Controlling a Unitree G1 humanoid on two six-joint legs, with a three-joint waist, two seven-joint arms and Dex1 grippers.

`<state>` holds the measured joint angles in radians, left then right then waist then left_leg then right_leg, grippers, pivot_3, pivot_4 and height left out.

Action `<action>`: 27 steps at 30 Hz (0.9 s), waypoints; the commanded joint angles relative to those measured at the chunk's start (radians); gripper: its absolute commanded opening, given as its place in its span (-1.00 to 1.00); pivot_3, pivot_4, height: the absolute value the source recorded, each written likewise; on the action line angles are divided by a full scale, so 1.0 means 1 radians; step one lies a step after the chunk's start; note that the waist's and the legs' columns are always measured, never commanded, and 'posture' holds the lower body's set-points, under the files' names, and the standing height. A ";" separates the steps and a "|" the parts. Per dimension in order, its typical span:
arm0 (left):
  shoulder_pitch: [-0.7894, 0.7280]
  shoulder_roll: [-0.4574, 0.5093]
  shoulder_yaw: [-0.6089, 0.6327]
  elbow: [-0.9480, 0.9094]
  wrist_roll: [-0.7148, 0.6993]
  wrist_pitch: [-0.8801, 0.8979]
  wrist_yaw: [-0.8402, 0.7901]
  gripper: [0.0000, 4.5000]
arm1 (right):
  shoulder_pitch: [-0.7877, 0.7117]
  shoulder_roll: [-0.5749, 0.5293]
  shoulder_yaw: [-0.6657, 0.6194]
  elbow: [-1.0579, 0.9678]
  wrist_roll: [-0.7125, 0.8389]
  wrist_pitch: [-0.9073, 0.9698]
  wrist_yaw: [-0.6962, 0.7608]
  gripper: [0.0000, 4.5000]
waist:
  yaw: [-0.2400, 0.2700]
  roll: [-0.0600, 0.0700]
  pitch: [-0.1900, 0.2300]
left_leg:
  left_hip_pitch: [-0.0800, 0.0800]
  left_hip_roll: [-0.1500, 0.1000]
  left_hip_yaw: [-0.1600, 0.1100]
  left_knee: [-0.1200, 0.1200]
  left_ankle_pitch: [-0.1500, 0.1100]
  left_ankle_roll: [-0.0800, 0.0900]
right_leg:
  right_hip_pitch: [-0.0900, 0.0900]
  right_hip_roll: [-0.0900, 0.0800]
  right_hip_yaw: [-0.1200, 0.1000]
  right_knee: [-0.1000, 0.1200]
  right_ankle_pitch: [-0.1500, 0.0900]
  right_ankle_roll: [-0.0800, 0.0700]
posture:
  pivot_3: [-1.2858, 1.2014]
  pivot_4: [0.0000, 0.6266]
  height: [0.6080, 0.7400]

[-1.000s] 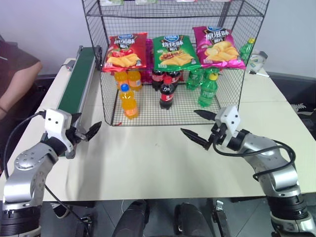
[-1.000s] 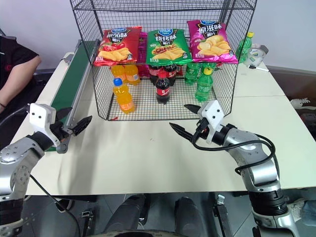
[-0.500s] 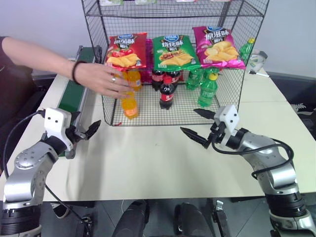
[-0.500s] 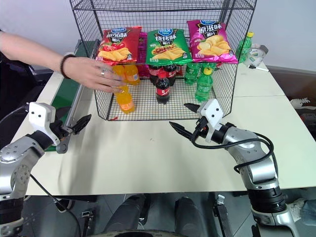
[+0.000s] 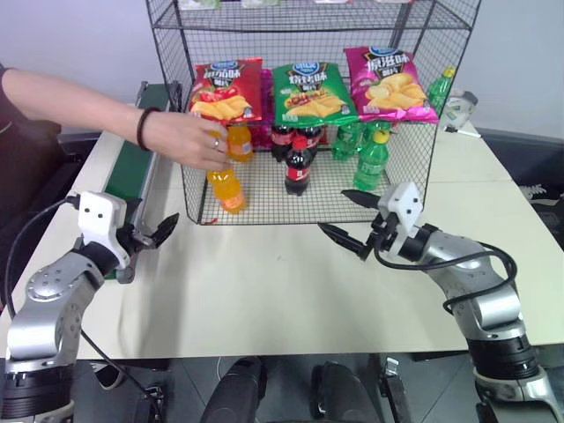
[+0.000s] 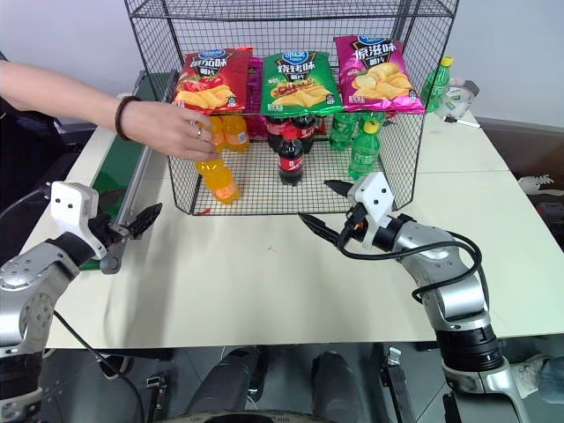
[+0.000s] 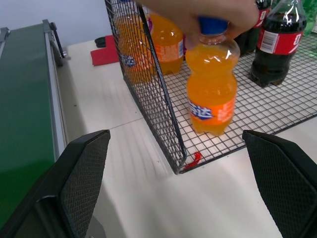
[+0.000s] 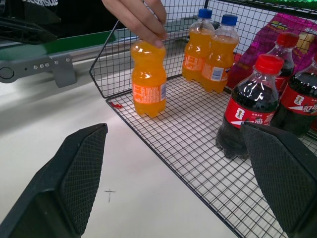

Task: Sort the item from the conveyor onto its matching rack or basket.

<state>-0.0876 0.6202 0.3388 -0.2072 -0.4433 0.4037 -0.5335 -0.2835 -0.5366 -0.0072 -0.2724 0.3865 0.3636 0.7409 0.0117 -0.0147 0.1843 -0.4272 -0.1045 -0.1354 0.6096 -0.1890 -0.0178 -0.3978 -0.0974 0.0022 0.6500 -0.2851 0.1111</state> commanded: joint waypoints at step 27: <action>-0.019 0.020 0.078 -0.012 -0.019 0.069 0.040 0.99 | -0.017 0.025 -0.006 -0.011 -0.009 -0.036 -0.002 1.00 | 0.000 0.000 0.000 | 0.000 0.000 0.000 -0.001 0.000 0.000 | -0.002 0.000 0.000 0.000 0.000 0.000 | 0.03 -0.52 1.00</action>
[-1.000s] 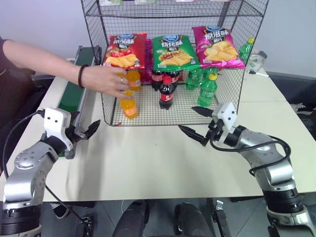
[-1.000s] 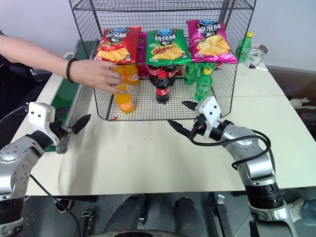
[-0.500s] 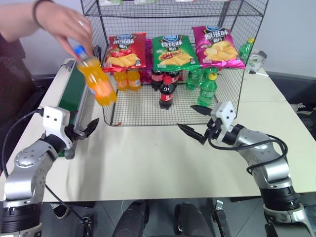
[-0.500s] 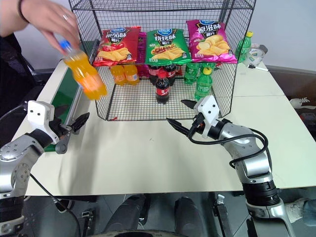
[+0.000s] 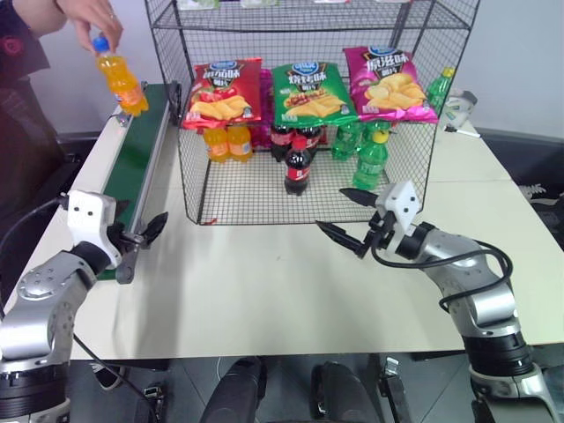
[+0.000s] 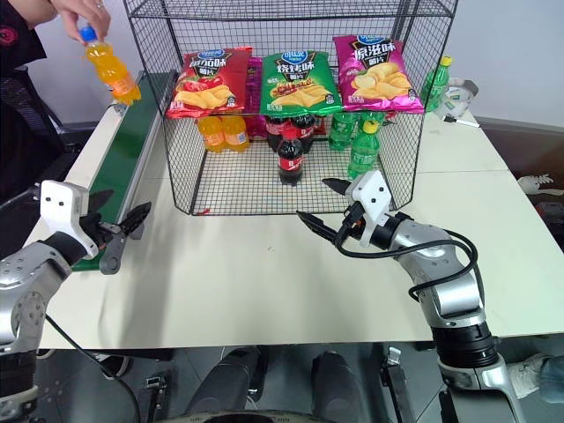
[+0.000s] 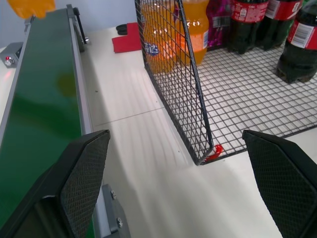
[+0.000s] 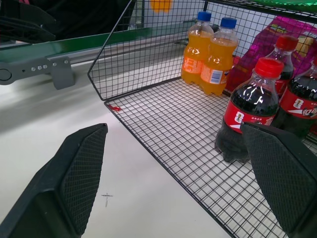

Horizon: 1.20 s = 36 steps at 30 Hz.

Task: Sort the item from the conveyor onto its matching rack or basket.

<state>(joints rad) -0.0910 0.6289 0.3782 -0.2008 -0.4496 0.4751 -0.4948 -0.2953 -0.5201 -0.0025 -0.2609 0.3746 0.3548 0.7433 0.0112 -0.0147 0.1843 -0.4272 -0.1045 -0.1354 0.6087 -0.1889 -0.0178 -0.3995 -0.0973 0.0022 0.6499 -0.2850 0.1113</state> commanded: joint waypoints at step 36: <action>-0.006 -0.048 0.152 0.039 0.046 -0.150 0.129 0.99 | -0.045 0.031 0.010 0.021 -0.010 -0.053 0.000 1.00 | -0.001 0.000 0.000 | 0.000 0.000 0.000 0.000 0.000 0.000 | 0.000 0.000 0.000 0.000 0.000 0.000 | 0.03 -0.52 1.00</action>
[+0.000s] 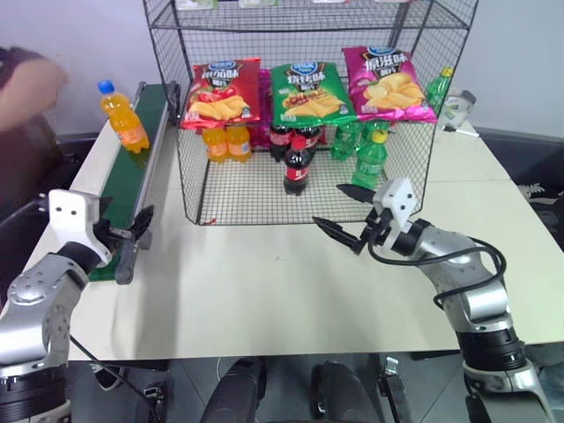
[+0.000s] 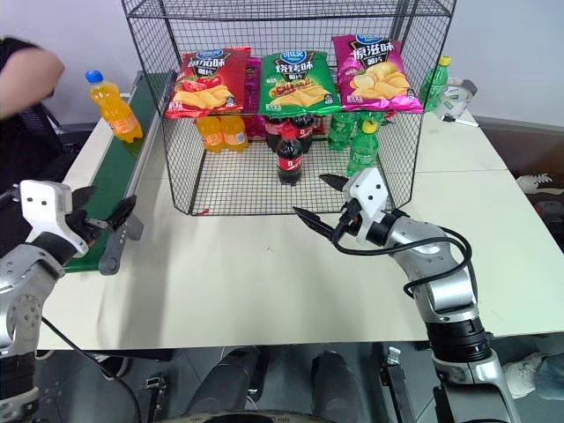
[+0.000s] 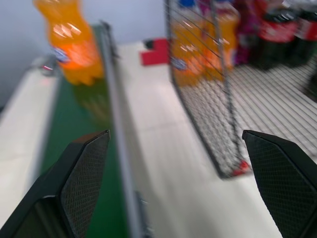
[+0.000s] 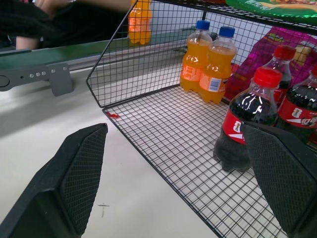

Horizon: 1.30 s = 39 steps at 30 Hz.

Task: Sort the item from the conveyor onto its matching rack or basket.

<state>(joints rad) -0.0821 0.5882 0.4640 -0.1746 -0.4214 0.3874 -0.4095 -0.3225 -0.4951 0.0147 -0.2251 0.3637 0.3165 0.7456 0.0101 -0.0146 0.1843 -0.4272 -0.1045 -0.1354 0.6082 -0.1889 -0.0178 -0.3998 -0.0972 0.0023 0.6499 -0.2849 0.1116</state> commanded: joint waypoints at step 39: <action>-0.001 -0.082 0.129 0.155 0.006 -0.230 0.105 0.99 | -0.014 0.016 0.010 -0.030 0.006 -0.010 -0.009 1.00 | 0.001 0.000 0.000 | 0.000 0.000 0.000 0.001 0.000 0.000 | 0.000 0.000 0.000 0.000 0.001 0.002 | 0.03 -0.52 1.00</action>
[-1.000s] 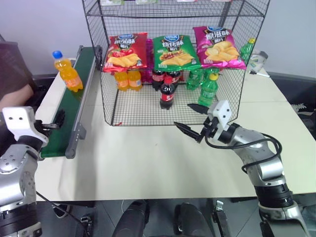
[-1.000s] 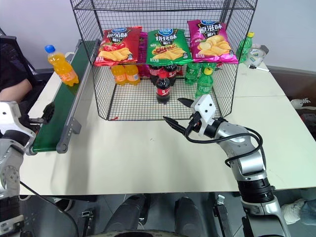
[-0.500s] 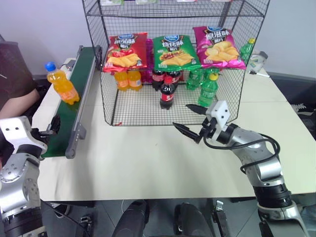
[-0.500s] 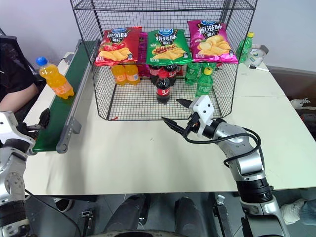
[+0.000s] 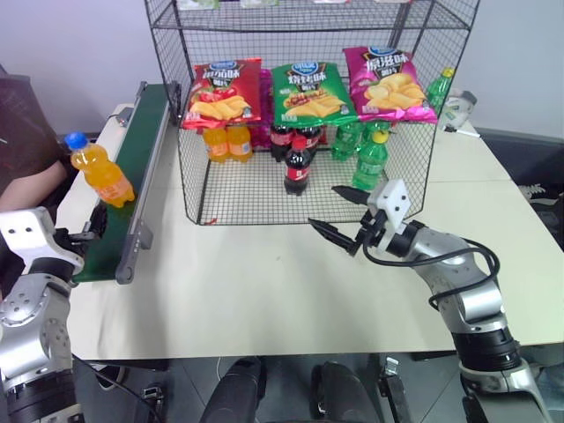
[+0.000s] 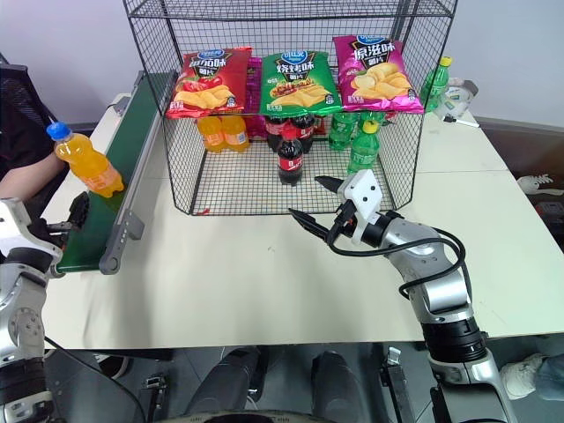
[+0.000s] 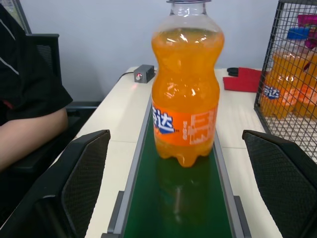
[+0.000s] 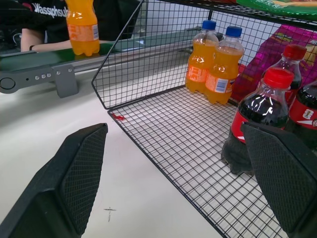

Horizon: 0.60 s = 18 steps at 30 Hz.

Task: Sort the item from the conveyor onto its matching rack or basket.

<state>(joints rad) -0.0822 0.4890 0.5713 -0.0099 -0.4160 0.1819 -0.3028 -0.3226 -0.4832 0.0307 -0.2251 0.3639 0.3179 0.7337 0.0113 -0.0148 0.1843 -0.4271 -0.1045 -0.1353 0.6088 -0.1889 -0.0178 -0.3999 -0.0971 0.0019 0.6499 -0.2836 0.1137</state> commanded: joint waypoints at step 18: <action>-0.001 0.020 0.009 -0.030 0.005 -0.024 -0.003 0.76 | -0.016 0.007 -0.004 -0.031 0.007 -0.012 0.003 1.00 | 0.000 0.000 0.000 | 0.000 0.000 0.000 0.000 0.000 0.000 | 0.000 0.000 0.000 0.000 0.000 0.000 | 0.03 -0.52 1.00</action>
<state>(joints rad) -0.0836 0.4899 0.5688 -0.0116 -0.4154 0.1690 -0.3080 -0.3226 -0.4827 0.0331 -0.2251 0.3644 0.3179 0.7342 0.0112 -0.0148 0.1842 -0.4271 -0.1045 -0.1353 0.6088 -0.1889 -0.0178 -0.3999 -0.0971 0.0019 0.6500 -0.2834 0.1140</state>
